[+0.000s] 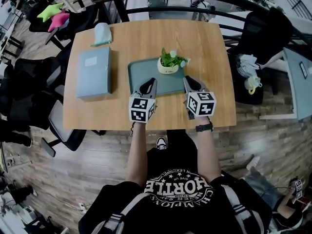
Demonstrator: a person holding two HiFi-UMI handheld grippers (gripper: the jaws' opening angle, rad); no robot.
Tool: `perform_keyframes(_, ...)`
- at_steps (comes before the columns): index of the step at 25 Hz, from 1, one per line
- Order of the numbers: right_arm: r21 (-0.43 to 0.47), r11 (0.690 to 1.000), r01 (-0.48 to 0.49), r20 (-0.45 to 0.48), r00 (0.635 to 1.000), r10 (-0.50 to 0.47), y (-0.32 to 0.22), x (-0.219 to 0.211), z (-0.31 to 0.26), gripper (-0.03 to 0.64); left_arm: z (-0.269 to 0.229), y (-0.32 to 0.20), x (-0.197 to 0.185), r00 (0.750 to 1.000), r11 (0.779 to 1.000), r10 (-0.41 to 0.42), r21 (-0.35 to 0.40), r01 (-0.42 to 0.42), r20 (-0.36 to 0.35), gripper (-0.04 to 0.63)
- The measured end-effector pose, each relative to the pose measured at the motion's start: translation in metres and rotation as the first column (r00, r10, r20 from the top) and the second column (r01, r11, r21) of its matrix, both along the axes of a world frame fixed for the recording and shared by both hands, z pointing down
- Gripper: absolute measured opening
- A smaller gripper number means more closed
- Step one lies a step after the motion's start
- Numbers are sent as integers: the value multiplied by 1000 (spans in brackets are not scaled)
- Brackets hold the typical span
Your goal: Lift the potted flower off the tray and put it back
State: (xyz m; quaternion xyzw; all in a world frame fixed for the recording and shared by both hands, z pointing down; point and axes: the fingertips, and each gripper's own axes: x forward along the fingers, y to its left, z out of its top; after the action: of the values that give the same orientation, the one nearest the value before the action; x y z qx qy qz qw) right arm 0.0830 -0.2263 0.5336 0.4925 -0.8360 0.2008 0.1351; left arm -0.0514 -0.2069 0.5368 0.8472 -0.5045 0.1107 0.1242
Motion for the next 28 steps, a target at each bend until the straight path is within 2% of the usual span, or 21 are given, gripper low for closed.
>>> perform_keyframes(9, -51, 998, 33, 38, 999, -31, -25, 11, 43, 80, 44, -29, 8, 998, 997, 48, -66, -45, 42, 21)
perform_keyframes(16, -90, 991, 96, 77, 993, -89, -43, 11, 65, 98, 69, -47, 5, 998, 992, 66, -113, -64, 16, 57)
perform_keyframes(20, -108, 981, 161, 87, 984, -152, -49, 10, 81, 176, 80, -57, 5, 995, 986, 100, -136, -98, 7, 96)
perform_keyframes(22, -122, 974, 192, 77, 980, -184, -50, 11, 92, 202, 85, -61, 6, 991, 981, 131, -146, -128, 9, 136)
perform_keyframes(28, -146, 949, 279, 59, 960, -273, -65, 24, 113, 293, 104, -71, 4, 973, 958, 229, -183, -221, 25, 190)
